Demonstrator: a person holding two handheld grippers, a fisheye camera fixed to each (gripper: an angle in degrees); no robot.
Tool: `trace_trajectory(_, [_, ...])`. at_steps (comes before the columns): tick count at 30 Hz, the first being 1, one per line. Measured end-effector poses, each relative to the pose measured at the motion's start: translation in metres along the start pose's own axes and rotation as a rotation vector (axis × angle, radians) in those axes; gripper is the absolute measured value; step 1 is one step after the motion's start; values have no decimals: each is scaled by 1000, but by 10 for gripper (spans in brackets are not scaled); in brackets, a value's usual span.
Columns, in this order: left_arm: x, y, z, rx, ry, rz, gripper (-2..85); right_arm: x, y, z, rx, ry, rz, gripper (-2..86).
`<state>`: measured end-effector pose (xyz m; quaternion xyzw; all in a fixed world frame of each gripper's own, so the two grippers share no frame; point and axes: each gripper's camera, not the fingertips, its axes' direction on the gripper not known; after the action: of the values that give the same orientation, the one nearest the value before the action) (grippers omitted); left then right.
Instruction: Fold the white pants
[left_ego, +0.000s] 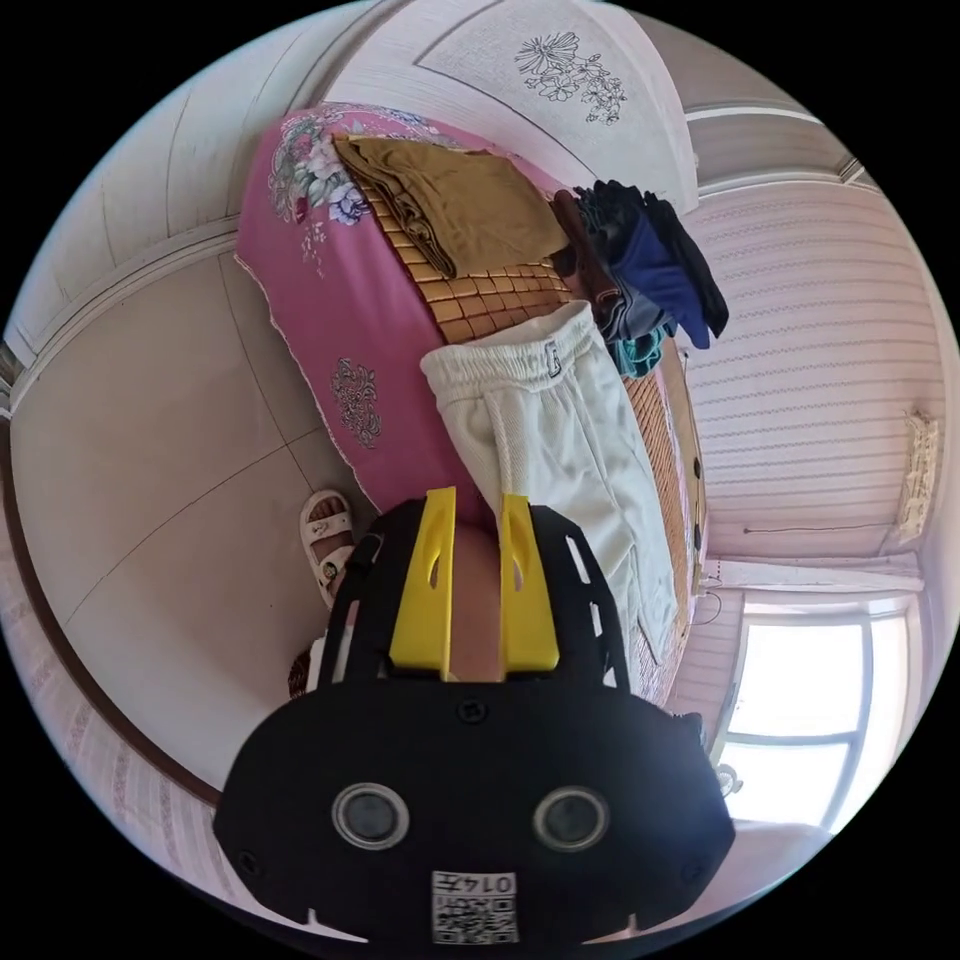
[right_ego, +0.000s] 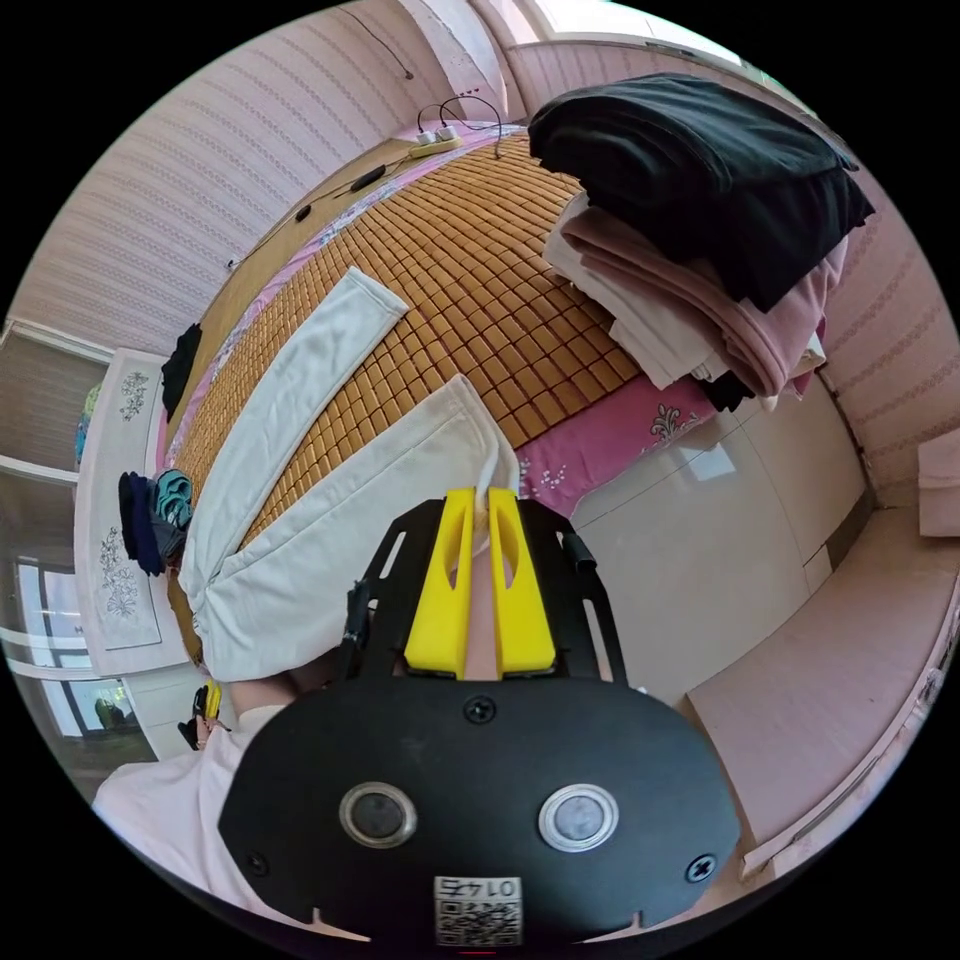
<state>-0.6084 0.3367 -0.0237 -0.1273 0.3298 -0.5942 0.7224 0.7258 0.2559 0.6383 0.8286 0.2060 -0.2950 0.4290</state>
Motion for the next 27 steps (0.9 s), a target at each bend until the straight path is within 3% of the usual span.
trace_trajectory(5, [9,-12,27,-66,108,-25,121,-7,1,7,-22,5,-11,7])
trace_trajectory(8, [24,-16,29,-95,83,19,50,-11,1,0,-9,0,-29,8])
trace_trajectory(13, [55,13,-17,-7,42,230,39,6,17,-21,59,-47,13,8])
trace_trajectory(19, [34,44,-24,-31,62,164,40,26,37,-15,46,-48,80,8])
trace_trajectory(27, [55,49,-21,-38,1,220,42,-2,26,-24,69,0,-31,9])
